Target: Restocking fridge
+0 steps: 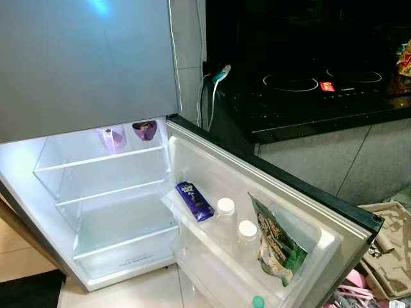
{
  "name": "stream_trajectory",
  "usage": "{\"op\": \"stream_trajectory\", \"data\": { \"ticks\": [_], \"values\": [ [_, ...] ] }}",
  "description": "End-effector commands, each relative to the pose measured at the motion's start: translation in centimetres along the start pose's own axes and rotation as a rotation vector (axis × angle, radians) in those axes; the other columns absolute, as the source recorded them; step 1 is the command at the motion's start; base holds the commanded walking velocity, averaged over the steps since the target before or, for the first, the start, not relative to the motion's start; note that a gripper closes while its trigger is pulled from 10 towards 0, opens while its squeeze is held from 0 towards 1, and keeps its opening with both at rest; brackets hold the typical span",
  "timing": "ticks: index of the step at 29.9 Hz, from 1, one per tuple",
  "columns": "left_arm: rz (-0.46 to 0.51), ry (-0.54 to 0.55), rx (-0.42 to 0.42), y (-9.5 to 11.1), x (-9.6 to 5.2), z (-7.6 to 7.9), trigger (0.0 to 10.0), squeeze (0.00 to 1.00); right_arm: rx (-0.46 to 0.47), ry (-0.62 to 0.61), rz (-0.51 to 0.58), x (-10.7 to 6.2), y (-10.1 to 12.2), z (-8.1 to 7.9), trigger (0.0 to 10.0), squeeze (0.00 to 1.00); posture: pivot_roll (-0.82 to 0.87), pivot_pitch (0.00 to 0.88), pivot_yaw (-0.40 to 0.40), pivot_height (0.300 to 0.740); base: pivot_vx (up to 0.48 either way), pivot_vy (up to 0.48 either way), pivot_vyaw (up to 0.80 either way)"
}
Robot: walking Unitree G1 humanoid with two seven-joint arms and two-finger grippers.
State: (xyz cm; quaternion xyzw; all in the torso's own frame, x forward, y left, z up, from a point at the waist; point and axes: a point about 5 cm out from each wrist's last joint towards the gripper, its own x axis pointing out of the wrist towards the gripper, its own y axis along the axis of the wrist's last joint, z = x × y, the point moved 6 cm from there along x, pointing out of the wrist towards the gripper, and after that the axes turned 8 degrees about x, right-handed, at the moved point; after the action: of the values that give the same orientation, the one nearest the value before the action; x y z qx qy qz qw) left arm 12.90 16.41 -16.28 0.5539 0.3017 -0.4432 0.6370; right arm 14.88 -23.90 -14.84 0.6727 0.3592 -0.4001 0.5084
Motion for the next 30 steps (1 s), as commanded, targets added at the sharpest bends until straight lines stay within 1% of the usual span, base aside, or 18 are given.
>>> {"op": "stream_trajectory", "data": {
  "ticks": [1, 8, 25, 30],
  "values": [
    [-0.069, -0.013, 0.005, -1.89, -0.11, 0.60, 10.0, 0.00, 0.005, -0.002, -0.004, 0.01, -0.20, -0.04, 10.0, 0.00, -0.11, 0.000, -0.002, 0.740, -0.292, 0.000, 0.00],
    [-0.073, -0.011, 0.019, -1.87, -0.10, 0.57, 10.0, 0.00, 0.008, 0.001, -0.002, 0.03, -0.16, -0.11, 10.0, 0.00, -0.11, 0.000, -0.002, 0.740, -0.328, 0.000, 0.00],
    [-0.079, -0.011, 0.020, -2.03, -0.14, 0.55, 10.0, 0.00, 0.008, 0.004, -0.006, 0.02, -0.32, -0.14, 10.0, 0.00, -0.11, 0.000, 0.000, 0.740, -0.353, 0.000, 0.00],
    [-0.068, 0.006, 0.020, -1.92, -0.21, 0.19, 10.0, 0.00, 0.007, 0.004, -0.005, 0.02, -0.29, -0.13, 10.0, 0.00, -0.11, 0.000, 0.000, 0.740, 0.000, 0.000, 0.00]
  ]
}}
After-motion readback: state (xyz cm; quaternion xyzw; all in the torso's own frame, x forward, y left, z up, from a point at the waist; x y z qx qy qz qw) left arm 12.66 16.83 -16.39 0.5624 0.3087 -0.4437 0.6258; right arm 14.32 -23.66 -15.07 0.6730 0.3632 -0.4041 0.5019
